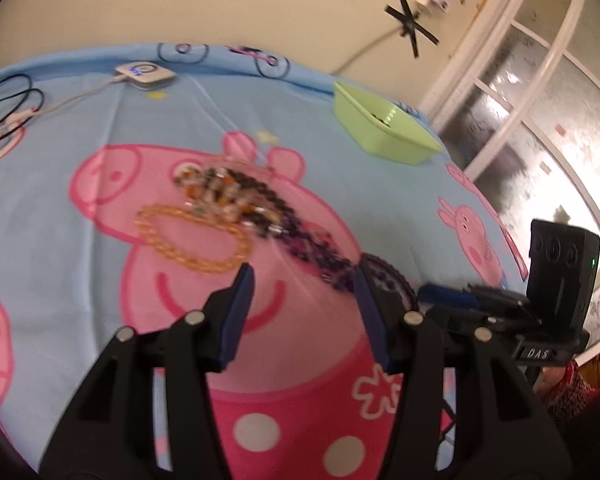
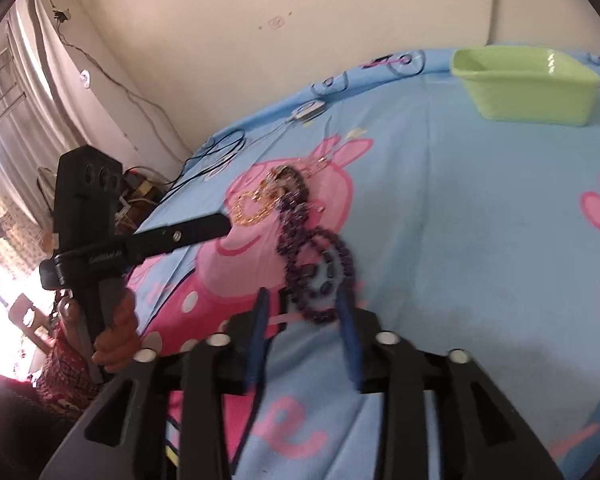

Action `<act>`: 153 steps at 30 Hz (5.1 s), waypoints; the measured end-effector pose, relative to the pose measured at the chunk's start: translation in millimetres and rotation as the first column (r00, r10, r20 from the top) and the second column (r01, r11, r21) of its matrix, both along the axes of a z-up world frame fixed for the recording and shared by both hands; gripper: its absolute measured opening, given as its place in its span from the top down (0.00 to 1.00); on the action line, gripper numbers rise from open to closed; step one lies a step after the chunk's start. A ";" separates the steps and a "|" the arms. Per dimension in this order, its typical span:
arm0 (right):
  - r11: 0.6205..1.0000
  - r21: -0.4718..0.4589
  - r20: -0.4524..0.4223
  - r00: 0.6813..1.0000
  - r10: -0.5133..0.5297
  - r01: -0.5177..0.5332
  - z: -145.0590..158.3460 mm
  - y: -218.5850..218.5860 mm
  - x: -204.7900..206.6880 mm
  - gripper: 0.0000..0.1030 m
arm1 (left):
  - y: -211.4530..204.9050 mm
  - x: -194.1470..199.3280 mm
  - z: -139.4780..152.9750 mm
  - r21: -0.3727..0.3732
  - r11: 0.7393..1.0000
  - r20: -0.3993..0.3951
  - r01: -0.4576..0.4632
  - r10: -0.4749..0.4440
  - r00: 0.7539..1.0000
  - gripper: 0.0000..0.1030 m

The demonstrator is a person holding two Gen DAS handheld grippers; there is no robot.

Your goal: Organize jewelry

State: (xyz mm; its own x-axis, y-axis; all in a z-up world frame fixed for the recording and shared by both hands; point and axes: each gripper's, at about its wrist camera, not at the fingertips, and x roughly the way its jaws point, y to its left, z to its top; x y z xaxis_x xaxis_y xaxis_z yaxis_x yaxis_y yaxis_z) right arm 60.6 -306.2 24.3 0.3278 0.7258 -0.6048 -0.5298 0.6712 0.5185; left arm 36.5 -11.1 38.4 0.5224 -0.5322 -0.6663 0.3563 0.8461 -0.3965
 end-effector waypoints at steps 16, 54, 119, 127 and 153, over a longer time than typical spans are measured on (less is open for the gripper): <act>0.983 -0.145 0.145 0.980 0.133 -0.112 21.6 63.0 13.3 0.74 | -9.4 17.5 -22.7 0.074 0.996 -0.066 -0.041 0.046 0.997 0.95; 0.786 -0.439 0.102 0.845 0.525 -0.435 8.7 154.6 20.2 1.00 | 65.6 -22.3 -20.2 -0.058 0.986 -0.092 -0.156 0.150 0.984 0.95; 0.991 -0.112 0.338 0.936 0.103 -0.069 117.8 22.0 104.4 1.00 | -94.4 101.1 140.4 0.013 0.978 0.161 0.209 -0.209 0.965 0.92; 0.986 -0.085 0.415 0.905 -0.094 0.141 178.7 -63.2 165.7 1.00 | -190.6 168.4 205.9 0.033 0.959 0.254 0.280 -0.279 0.926 0.92; 0.997 0.065 0.084 0.996 0.041 -0.047 26.2 50.8 84.9 0.90 | 90.0 46.9 24.1 0.035 0.943 0.008 -0.331 0.331 0.944 0.69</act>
State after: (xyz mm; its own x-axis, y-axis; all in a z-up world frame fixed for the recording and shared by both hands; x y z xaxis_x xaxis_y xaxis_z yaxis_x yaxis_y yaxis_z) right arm 145.6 -255.5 50.5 0.3414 0.7782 -0.5271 -0.6006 0.6120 0.5145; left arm 83.4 78.9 62.5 0.6663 -0.3049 -0.6805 0.0545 0.9300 -0.3634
